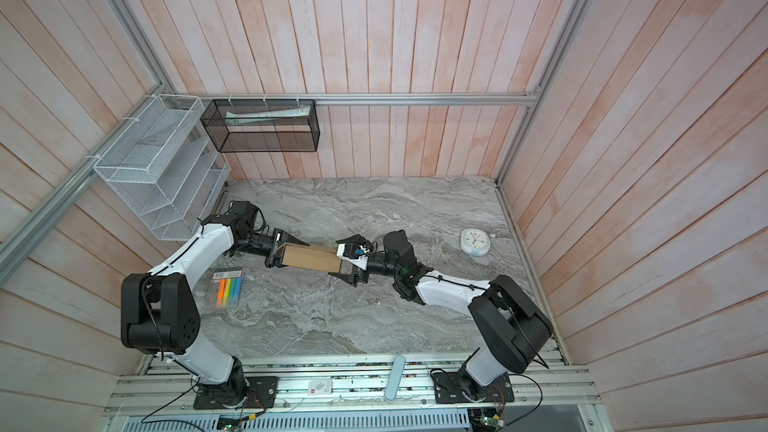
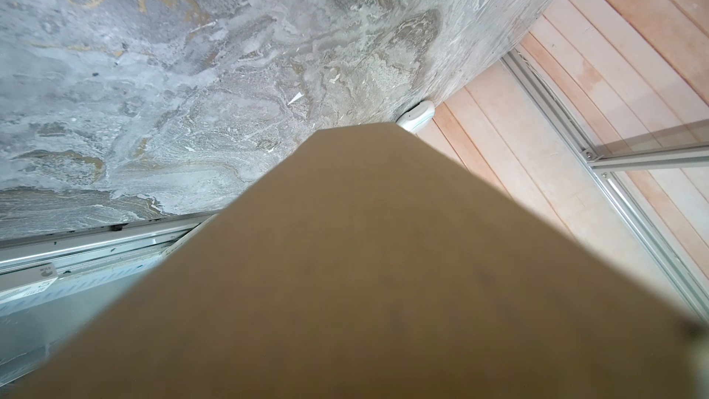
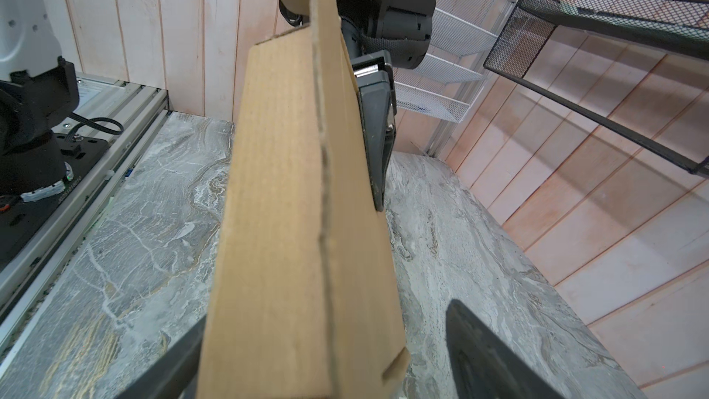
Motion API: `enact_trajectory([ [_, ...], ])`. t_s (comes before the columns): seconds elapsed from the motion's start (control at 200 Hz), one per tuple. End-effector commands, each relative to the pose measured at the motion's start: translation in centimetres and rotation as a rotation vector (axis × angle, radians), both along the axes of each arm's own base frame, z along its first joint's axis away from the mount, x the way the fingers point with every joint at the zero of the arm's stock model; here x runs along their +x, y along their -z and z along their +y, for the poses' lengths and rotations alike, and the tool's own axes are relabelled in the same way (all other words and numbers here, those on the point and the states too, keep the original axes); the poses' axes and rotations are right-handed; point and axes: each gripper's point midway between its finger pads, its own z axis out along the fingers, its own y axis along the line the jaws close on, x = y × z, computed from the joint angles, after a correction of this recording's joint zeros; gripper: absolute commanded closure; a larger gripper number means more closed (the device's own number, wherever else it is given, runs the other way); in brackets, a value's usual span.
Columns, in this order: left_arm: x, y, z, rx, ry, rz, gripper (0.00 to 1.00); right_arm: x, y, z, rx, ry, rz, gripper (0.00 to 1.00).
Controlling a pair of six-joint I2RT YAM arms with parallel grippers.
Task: Fold the paper box
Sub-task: 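Hold the box lengthwise between both grippers, one at each end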
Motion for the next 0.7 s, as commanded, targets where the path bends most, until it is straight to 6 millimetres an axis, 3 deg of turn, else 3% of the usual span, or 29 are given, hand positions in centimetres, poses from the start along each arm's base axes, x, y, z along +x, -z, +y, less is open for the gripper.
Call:
enact_trajectory([
  [0.0, 0.0, -0.7, -0.3, -0.020, 0.022, -0.016, 0.72, 0.0, -1.2, 1.1, 0.027, -0.016, -0.030, 0.13],
  [0.695, 0.8, -0.8, -1.2, -0.024, 0.044, -0.035, 0.73, -0.8, -1.4, 3.2, 0.016, -0.004, -0.074, 0.17],
])
